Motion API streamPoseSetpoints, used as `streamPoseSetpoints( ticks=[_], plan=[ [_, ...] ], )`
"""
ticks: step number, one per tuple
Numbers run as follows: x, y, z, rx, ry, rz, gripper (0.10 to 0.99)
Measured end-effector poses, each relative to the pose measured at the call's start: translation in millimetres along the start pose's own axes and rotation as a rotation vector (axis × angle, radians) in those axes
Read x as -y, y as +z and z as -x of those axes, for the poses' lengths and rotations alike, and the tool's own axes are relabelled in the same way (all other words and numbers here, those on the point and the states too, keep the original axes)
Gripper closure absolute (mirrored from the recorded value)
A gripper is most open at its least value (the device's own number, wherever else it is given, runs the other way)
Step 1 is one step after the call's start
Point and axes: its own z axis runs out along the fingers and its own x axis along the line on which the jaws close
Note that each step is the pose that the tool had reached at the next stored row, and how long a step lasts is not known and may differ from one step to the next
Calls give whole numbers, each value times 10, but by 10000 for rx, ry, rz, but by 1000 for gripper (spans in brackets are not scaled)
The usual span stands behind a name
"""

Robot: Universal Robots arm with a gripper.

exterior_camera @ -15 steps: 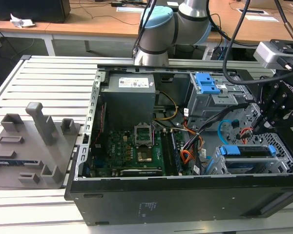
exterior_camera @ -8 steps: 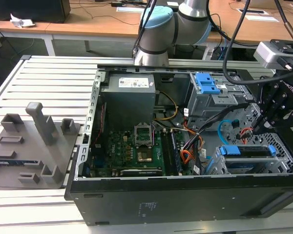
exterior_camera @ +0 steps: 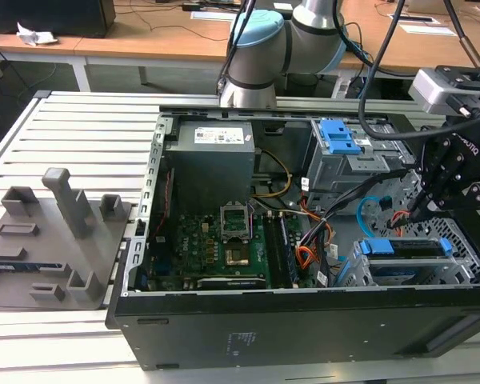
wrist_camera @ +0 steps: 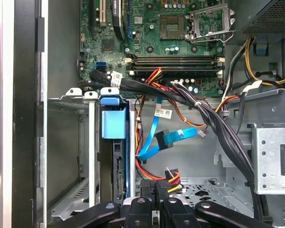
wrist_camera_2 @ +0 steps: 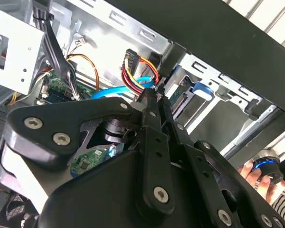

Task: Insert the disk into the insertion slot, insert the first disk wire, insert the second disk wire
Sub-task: 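Insert the first disk wire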

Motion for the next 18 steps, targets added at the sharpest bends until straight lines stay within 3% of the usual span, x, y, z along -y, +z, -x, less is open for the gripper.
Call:
streamPoseSetpoints(
  ticks=[4,18],
  plan=[
    [-2,2,-64,0,0,0,925],
    [-2,7,-155,1,0,0,925]
  ],
)
